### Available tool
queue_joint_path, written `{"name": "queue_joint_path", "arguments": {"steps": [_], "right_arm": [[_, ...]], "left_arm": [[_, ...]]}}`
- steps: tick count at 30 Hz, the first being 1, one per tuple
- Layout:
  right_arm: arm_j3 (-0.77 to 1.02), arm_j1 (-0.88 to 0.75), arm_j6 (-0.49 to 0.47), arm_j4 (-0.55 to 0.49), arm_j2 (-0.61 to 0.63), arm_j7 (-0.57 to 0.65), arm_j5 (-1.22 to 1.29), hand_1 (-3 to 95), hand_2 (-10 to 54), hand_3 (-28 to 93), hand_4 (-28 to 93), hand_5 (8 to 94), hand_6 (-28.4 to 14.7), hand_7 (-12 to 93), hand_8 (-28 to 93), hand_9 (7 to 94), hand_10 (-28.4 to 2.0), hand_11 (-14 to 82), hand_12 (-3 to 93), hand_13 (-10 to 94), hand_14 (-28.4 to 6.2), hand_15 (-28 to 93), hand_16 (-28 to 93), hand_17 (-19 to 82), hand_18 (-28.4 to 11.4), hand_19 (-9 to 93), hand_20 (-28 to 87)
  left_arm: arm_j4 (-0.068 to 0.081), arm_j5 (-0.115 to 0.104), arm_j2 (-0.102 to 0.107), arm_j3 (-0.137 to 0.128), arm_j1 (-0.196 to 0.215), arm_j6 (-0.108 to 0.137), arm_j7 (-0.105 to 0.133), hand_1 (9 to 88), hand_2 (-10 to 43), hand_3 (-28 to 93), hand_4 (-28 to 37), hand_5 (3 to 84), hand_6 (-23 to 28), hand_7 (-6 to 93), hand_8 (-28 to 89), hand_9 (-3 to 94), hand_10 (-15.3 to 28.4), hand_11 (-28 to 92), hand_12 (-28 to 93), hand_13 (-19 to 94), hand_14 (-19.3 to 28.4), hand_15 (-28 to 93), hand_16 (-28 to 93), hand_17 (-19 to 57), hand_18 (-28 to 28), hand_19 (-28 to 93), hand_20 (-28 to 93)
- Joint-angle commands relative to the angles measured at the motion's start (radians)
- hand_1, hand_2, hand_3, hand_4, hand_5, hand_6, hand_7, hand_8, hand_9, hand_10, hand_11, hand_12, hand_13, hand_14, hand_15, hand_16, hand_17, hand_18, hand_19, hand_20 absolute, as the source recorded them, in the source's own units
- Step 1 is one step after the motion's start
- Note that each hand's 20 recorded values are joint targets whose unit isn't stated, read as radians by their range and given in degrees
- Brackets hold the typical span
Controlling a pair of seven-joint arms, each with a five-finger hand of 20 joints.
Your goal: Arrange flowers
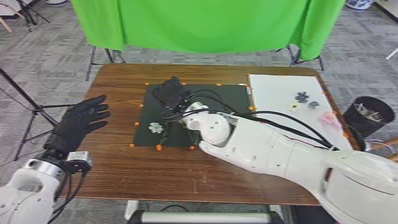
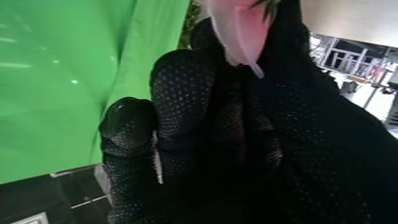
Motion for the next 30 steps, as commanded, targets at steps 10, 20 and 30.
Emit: {"name": "queue_joint_path", "arguments": {"steps": [10, 20, 30], "right_arm": [[0.023, -0.008, -0.056, -0.019, -0.007, 0.015, -0.024, 43.3, -9.5, 75, -28, 63.4, 3.2, 51, -4, 78.5, -5.3, 24.6, 39.9, 71, -4.0, 66, 25, 35, -18.2, 91, 40], [0.031, -0.004, -0.069, -0.047, 0.0, 0.032, -0.023, 42.9, -9.5, 71, -28, 62.4, 3.1, 51, -4, 76.5, -6.1, 29.0, 36.2, 70, -4.0, 66, 24, 34, -18.1, 90, 40], [0.248, -0.083, -0.103, -0.229, 0.076, -0.072, -0.091, 37.8, -9.5, 75, -28, 61.5, 2.8, 48, -3, 73.1, -8.1, 36.3, 28.5, 69, -4.0, 67, 24, 34, -18.3, 90, 41]], "left_arm": [[0.005, 0.005, 0.0, 0.007, -0.005, -0.015, -0.007, 27.7, -7.8, 69, -24.4, 27.8, 3.6, 25.3, -13, 22.3, 11.8, 31, 16, 17, 13.3, 39, -1, -7.5, 21.5, 49, 10], [0.003, 0.005, -0.004, 0.001, 0.001, -0.015, -0.011, 27.7, -8.0, 69, -24.5, 27.5, 3.7, 25.1, -13, 22.1, 11.7, 31, 16, 17, 13.3, 39, 0, -7.7, 21.4, 49, 11], [-0.021, -0.012, -0.014, -0.045, 0.086, 0.017, 0.022, 27.7, -7.9, 69, -24.4, 27.6, 3.6, 25.3, -13, 22.2, 11.7, 31, 16, 17, 13.3, 39, 0, -7.7, 21.5, 49, 11]]}}
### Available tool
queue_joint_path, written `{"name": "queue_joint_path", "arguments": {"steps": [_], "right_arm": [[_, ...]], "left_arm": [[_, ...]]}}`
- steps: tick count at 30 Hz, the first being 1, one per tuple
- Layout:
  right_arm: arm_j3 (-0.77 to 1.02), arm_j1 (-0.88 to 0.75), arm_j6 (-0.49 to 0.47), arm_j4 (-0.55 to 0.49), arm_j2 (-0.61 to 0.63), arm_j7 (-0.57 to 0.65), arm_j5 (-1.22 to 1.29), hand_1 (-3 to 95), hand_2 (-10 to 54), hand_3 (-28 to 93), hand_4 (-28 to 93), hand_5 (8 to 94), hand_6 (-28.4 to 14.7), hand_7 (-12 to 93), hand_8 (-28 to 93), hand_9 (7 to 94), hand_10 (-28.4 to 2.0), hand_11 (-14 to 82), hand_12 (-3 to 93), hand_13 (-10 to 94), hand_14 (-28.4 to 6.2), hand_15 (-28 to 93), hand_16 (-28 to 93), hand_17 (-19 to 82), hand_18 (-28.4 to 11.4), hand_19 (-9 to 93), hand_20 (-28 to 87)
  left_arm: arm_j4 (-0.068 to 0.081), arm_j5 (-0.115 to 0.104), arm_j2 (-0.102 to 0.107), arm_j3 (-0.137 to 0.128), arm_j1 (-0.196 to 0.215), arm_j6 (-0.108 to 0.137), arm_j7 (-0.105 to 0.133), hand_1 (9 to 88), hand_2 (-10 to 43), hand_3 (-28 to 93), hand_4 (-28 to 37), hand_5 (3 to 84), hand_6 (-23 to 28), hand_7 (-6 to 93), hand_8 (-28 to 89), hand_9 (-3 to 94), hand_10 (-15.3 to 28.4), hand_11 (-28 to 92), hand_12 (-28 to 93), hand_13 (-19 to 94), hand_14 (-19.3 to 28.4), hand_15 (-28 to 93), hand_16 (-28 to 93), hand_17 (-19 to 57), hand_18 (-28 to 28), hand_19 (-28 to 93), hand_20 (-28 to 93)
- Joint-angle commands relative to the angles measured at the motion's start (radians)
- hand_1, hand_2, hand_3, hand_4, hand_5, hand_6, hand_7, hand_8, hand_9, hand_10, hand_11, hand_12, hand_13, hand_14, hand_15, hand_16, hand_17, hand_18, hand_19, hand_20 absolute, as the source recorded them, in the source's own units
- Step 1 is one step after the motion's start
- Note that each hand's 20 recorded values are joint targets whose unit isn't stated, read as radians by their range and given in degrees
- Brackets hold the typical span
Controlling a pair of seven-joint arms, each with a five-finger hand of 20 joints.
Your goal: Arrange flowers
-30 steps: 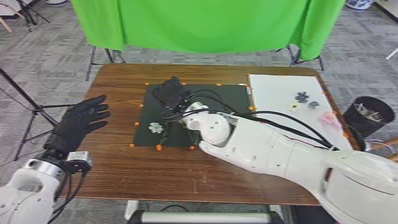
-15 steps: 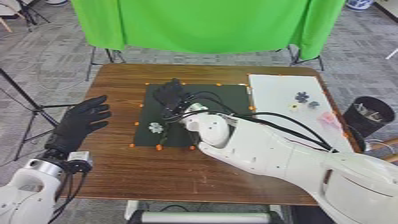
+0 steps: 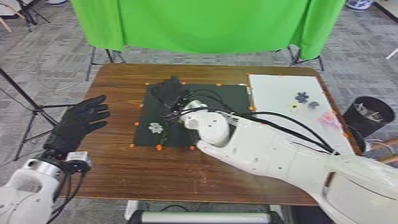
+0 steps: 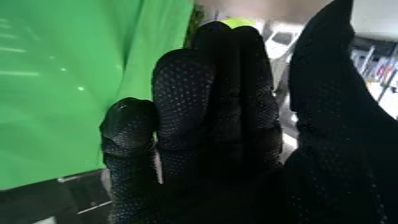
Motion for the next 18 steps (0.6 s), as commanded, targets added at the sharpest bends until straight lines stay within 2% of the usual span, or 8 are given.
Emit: {"name": "queue_joint_path", "arguments": {"steps": [1, 3, 5, 6, 9, 11, 14, 18], "right_arm": [[0.153, -0.041, -0.038, -0.146, 0.075, -0.08, -0.06, 37.3, -9.5, 75, -28, 61.3, 2.7, 48, -3, 72.3, -8.1, 36.8, 27.7, 69, -4.1, 67, 24, 33, -18.3, 90, 41], [0.218, -0.079, -0.088, -0.195, 0.113, -0.102, -0.077, 36.1, -9.5, 77, -28, 60.3, 2.7, 47, -3, 70.9, -8.2, 37.4, 26.6, 68, -4.2, 67, 24, 33, -18.1, 90, 41], [0.275, -0.116, -0.109, -0.233, 0.158, -0.119, -0.086, 34.7, -9.5, 80, -28, 58.1, 2.6, 46, -4, 67.8, -8.3, 38.4, 25.8, 66, -4.6, 67, 24, 32, -18.0, 89, 41], [0.304, -0.14, -0.114, -0.25, 0.183, -0.122, -0.089, 34.2, -9.5, 81, -28, 56.9, 2.5, 46, -5, 66.6, -8.4, 38.8, 25.3, 65, -4.7, 67, 23, 32, -18.0, 89, 41], [0.389, -0.204, -0.126, -0.299, 0.256, -0.112, -0.068, 32.3, -9.5, 86, -28, 52.9, 2.2, 45, -20, 58.4, -9.1, 39.5, 24.1, 63, -4.0, 66, 21, 31, -17.8, 88, 41], [0.438, -0.246, -0.126, -0.324, 0.302, -0.099, -0.059, 31.2, -9.5, 86, -28, 48.2, 0.7, 46, -21, 50.9, -10.8, 39.5, 23.8, 62, -4.5, 62, 20, 30, -18.3, 87, 40], [0.517, -0.319, -0.134, -0.363, 0.374, -0.078, -0.049, 30.6, -9.5, 86, -28, 44.7, -0.5, 45, -21, 47.5, -11.2, 39.3, 23.2, 60, -5.4, 61, 19, 29, -18.2, 86, 40], [0.632, -0.434, -0.167, -0.42, 0.467, -0.038, -0.045, 28.0, -9.5, 87, -28, 39.6, -2.0, 45, -21, 42.4, -11.9, 37.8, 22.7, 53, -7.5, 58, 17, 26, -18.0, 82, 38]], "left_arm": [[-0.02, -0.013, -0.018, -0.031, 0.074, 0.025, 0.022, 27.8, -7.8, 69, -24.4, 27.6, 3.6, 25.4, -13, 22.2, 11.7, 31, 16, 17, 13.3, 39, 0, -7.8, 21.5, 49, 11], [-0.022, -0.011, -0.028, -0.04, 0.088, 0.024, 0.018, 27.8, -7.7, 69, -24.5, 27.6, 3.6, 25.4, -13, 22.2, 11.7, 31, 16, 17, 13.2, 39, 0, -7.8, 21.5, 49, 11], [-0.025, -0.015, -0.035, -0.043, 0.103, 0.026, 0.026, 27.9, -7.8, 69, -24.4, 27.7, 3.6, 25.4, -13, 22.3, 11.7, 31, 16, 17, 13.3, 39, -1, -7.6, 21.6, 49, 11], [-0.024, -0.008, -0.046, -0.044, 0.1, 0.018, 0.013, 27.8, -7.7, 69, -24.4, 27.6, 3.6, 25.4, -13, 22.2, 11.7, 31, 16, 17, 13.2, 39, 0, -7.7, 21.5, 49, 11], [-0.029, -0.01, -0.053, -0.055, 0.119, 0.019, 0.014, 27.8, -7.7, 69, -24.4, 27.5, 3.6, 25.6, -13, 22.2, 11.7, 31, 16, 17, 13.3, 39, 0, -7.7, 21.5, 49, 11], [-0.034, -0.012, -0.058, -0.062, 0.136, 0.025, 0.016, 27.8, -7.7, 69, -24.4, 27.7, 3.6, 25.5, -13, 22.3, 11.8, 31, 16, 17, 13.2, 39, 0, -7.7, 21.5, 49, 11], [-0.032, -0.006, -0.071, -0.064, 0.133, 0.014, 0.005, 27.9, -7.9, 69, -24.4, 27.9, 3.6, 25.3, -13, 22.5, 11.7, 31, 16, 17, 13.2, 39, 0, -7.5, 21.6, 49, 10], [-0.033, -0.008, -0.071, -0.061, 0.138, 0.015, 0.005, 27.8, -7.7, 69, -24.4, 27.7, 3.6, 25.3, -13, 22.3, 11.7, 31, 16, 17, 13.2, 39, 0, -7.7, 21.5, 49, 10]]}}
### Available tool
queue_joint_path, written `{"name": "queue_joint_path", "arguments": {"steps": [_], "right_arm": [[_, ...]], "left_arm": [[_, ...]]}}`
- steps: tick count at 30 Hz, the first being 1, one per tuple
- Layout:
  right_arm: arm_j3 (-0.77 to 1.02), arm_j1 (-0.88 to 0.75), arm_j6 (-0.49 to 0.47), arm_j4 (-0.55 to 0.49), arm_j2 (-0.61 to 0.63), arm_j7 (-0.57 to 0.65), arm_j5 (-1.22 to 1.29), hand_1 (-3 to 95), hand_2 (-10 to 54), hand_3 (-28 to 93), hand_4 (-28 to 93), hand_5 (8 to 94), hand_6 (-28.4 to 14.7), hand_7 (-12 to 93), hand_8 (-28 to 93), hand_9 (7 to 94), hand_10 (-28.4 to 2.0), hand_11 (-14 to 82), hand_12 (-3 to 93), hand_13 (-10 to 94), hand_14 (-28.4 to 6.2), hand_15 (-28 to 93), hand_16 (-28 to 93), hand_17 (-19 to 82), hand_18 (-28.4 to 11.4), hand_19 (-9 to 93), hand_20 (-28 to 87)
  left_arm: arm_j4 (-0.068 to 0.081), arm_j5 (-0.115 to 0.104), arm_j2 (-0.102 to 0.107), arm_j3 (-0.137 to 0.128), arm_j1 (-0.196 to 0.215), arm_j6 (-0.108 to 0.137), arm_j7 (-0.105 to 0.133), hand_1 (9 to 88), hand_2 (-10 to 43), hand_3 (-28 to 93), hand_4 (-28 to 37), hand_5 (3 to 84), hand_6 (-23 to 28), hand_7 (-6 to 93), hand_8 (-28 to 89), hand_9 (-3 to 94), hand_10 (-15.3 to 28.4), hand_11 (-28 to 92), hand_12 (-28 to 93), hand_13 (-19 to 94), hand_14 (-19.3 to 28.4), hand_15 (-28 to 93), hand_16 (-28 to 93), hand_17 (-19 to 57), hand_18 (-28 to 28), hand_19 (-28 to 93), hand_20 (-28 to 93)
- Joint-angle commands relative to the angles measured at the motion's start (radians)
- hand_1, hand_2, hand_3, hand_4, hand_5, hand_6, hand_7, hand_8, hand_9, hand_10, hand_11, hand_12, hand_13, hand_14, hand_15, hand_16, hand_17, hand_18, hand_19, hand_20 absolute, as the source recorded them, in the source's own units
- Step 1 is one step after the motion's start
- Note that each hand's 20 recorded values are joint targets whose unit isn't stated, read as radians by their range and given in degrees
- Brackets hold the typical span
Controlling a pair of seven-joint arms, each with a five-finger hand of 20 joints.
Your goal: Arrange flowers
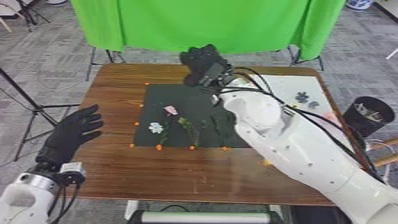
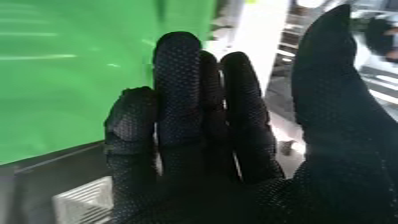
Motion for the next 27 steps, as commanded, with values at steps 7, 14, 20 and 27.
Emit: {"name": "queue_joint_path", "arguments": {"steps": [7, 14, 20, 27], "right_arm": [[0.343, -0.353, -0.08, -0.093, 0.301, 0.174, 0.053, 25.1, -9.5, 86, -28, 34.0, -3.2, 42, -19, 36.5, -13.3, 30.3, 21.6, 45, -10.6, 40, 12, 21, -18.3, 69, 29], [0.508, -0.524, -0.157, -0.125, 0.385, 0.247, 0.085, 24.2, -9.5, 86, -28, 31.8, -3.8, 40, -19, 34.4, -13.7, 25.4, 21.6, 39, -12.3, 27, 14, 17, -18.7, 61, 22], [0.602, -0.618, -0.22, -0.125, 0.403, 0.291, 0.095, 23.7, -9.5, 86, -28, 30.4, -4.2, 38, -18, 33.0, -14.3, 23.4, 21.8, 35, -13.9, 21, 15, 14, -19.9, 56, 19], [0.629, -0.649, -0.29, -0.101, 0.421, 0.372, 0.113, 23.9, -9.5, 86, -28, 28.4, -5.0, 36, -16, 31.6, -14.2, 21.4, 22.1, 35, -12.4, 25, 19, 12, -20.9, 56, 20]], "left_arm": [[-0.008, 0.003, -0.03, -0.006, 0.029, -0.004, -0.017, 27.9, -7.8, 69, -24.5, 27.8, 3.6, 25.3, -13, 22.4, 11.7, 30, 16, 17, 13.3, 39, 0, -7.6, 21.6, 49, 11], [-0.015, 0.003, -0.036, -0.025, 0.047, 0.004, -0.017, 27.8, -7.6, 69, -24.4, 27.5, 3.6, 25.5, -13, 22.2, 11.7, 31, 16, 17, 13.3, 39, 0, -7.8, 21.5, 49, 11], [-0.019, -0.003, -0.039, -0.024, 0.058, 0.012, -0.01, 27.8, -7.6, 69, -24.4, 27.6, 3.6, 25.5, -13, 22.2, 11.7, 31, 16, 17, 13.3, 39, -1, -7.8, 21.5, 49, 11], [-0.021, -0.006, -0.041, -0.023, 0.06, 0.018, -0.006, 27.9, -7.6, 69, -24.3, 27.6, 3.7, 25.3, -13, 22.1, 11.7, 31, 16, 17, 13.3, 39, 0, -7.7, 21.5, 49, 11]]}}
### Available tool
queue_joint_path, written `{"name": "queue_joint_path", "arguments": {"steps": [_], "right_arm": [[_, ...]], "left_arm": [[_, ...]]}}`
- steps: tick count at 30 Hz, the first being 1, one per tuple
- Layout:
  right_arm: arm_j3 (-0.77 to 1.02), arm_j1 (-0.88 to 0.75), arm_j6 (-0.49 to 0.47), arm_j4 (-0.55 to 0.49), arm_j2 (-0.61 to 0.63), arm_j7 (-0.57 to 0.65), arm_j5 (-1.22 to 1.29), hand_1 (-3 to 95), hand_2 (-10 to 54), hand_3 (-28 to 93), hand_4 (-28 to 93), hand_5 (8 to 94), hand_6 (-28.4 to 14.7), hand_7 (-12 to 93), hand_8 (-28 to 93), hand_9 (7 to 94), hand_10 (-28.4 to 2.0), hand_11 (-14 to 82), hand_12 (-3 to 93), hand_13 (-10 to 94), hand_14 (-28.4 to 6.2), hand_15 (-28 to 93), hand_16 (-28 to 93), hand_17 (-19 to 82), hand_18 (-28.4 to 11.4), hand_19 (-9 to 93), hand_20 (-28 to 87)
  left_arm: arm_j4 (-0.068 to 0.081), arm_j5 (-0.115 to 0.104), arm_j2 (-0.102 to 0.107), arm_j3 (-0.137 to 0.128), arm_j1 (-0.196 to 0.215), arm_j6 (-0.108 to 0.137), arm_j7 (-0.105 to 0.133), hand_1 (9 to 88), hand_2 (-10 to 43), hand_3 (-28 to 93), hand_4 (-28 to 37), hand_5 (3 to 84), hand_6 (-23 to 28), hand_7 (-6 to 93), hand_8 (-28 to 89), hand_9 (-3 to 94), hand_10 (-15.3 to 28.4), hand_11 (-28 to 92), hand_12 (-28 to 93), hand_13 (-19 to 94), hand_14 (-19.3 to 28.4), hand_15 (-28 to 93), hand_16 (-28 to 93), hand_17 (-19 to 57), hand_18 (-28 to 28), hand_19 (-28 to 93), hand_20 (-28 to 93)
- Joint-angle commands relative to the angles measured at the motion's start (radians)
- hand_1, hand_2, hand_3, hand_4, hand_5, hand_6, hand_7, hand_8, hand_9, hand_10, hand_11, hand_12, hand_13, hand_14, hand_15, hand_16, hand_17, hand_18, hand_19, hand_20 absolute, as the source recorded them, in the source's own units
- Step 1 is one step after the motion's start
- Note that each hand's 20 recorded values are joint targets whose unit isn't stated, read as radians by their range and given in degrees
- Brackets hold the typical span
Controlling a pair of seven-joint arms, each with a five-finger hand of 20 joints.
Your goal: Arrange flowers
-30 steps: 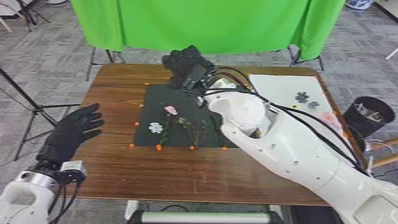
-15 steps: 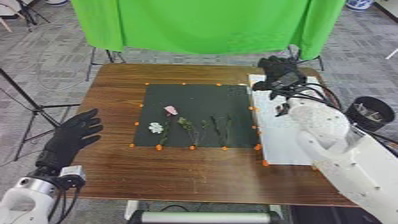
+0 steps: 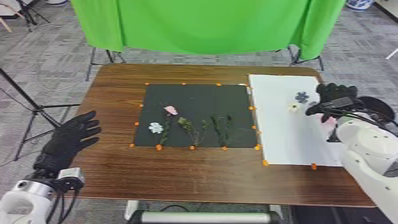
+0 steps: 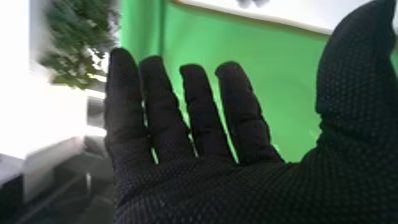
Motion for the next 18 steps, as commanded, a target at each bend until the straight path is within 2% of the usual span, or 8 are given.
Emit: {"name": "queue_joint_path", "arguments": {"steps": [1, 7, 12, 13, 18], "right_arm": [[0.014, -0.03, -0.061, 0.035, 0.023, 0.065, 0.004, 24.3, -9.5, 87, -28, 28.3, -5.1, 36, -16, 31.5, -14.2, 21.3, 22.2, 35, -12.2, 26, 19, 12, -20.9, 57, 21], [0.009, -0.028, -0.084, 0.052, 0.027, 0.089, 0.011, 25.4, -9.5, 88, -28, 28.7, -5.3, 37, -16, 33.9, -14.3, 23.2, 21.7, 39, -10.8, 37, 17, 14, -20.3, 61, 23], [-0.04, -0.008, -0.003, 0.089, 0.036, 0.104, 0.001, 29.8, -9.5, 89, -28, 35.2, -3.5, 39, -18, 44.6, -12.4, 28.7, 20.4, 49, -7.7, 49, 14, 17, -19.5, 66, 26], [-0.049, -0.009, 0.027, 0.097, 0.039, 0.099, -0.007, 31.2, -9.5, 90, -28, 38.8, -2.0, 41, -19, 48.4, -11.0, 30.9, 20.2, 51, -7.3, 50, 14, 18, -19.0, 67, 27], [-0.094, -0.006, 0.185, 0.136, 0.053, 0.087, -0.032, 36.1, -9.5, 89, -28, 47.0, 1.1, 43, -21, 57.6, -8.7, 34.7, 20.1, 58, -5.2, 55, 14, 21, -18.2, 72, 30]], "left_arm": [[-0.009, -0.005, -0.015, -0.002, 0.02, 0.016, 0.0, 27.9, -7.6, 69, -24.3, 27.7, 3.7, 25.3, -13, 22.3, 11.7, 31, 16, 17, 13.3, 39, -1, -7.6, 21.6, 49, 11], [-0.009, -0.006, -0.016, -0.004, 0.019, 0.016, 0.001, 27.9, -7.6, 69, -24.3, 27.7, 3.7, 25.3, -13, 22.2, 11.7, 31, 16, 17, 13.3, 39, 0, -7.7, 21.5, 49, 11], [-0.008, -0.006, -0.018, -0.003, 0.017, 0.013, -0.001, 27.9, -7.6, 69, -24.4, 27.6, 3.7, 25.3, -13, 22.2, 11.6, 31, 16, 17, 13.3, 39, -1, -7.7, 21.5, 49, 10], [-0.008, -0.006, -0.017, -0.001, 0.016, 0.015, 0.001, 27.9, -7.5, 69, -24.4, 27.6, 3.7, 25.3, -13, 22.2, 11.7, 31, 16, 17, 13.3, 39, -1, -7.7, 21.5, 49, 10], [-0.006, -0.006, -0.016, -0.001, 0.014, 0.012, 0.001, 27.9, -7.6, 69, -24.4, 27.6, 3.7, 25.3, -13, 22.2, 11.7, 31, 16, 17, 13.3, 39, -1, -7.7, 21.4, 49, 11]]}}
